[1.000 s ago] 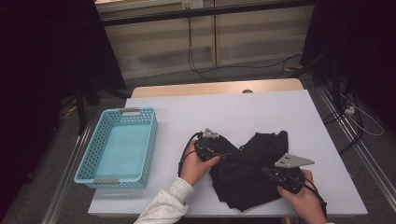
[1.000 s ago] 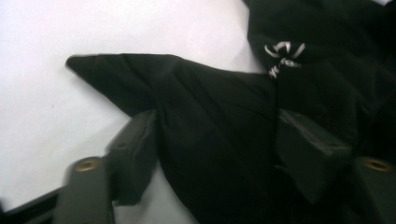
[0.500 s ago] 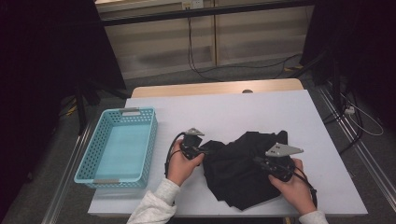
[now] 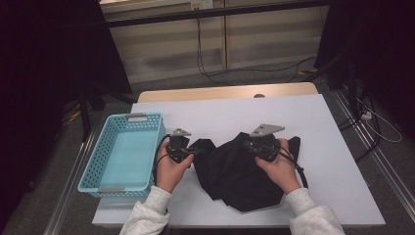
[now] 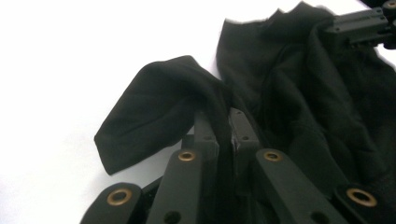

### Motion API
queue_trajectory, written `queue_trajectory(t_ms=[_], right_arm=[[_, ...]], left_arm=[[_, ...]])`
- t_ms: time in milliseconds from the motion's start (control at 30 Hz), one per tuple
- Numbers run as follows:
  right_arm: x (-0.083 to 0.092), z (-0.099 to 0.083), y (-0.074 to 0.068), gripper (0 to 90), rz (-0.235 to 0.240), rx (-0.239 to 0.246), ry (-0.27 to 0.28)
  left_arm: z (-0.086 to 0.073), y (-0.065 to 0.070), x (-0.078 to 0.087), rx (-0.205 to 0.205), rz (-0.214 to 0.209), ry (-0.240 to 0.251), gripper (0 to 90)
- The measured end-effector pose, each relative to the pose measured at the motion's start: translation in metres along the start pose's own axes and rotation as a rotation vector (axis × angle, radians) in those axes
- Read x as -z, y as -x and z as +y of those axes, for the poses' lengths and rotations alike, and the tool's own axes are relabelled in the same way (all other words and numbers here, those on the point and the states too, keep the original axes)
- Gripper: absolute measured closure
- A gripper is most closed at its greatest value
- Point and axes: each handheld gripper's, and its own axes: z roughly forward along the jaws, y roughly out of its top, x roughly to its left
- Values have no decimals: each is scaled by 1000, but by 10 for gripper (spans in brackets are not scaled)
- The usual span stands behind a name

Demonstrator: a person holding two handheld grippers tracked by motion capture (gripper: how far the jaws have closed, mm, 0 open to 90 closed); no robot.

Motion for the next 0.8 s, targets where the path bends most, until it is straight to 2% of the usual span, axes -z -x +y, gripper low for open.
queue_trajectory(t_ms=[67,167,267,367,433,567,633,700,800], right_arm=[[-3,14,-1,895,-1,8,17],[1,28,-4,895,3,8,73],[12,25,-8,895,9,26,87],[27,2,-11,895,26,14,93],[38,-17,-10,895,15,7,89],[60,-52,-5,894,0,-33,83],[71,-66,-3,895,-18,-42,80],[82,-77,-2,894,-34,-47,75],[96,-94,-2,895,-55,-48,49]], left_arm=[[1,-4,5,7,9,19,849],[2,-6,11,18,4,19,849],[-4,-3,8,22,-21,0,848],[-12,0,0,24,-53,-17,844],[-16,3,-6,29,-80,-29,843],[-19,9,-16,15,-93,-49,837],[-17,11,-18,5,-90,-41,816],[-14,13,-22,-12,-79,-37,760],[-11,13,-28,-21,-59,-8,591]])
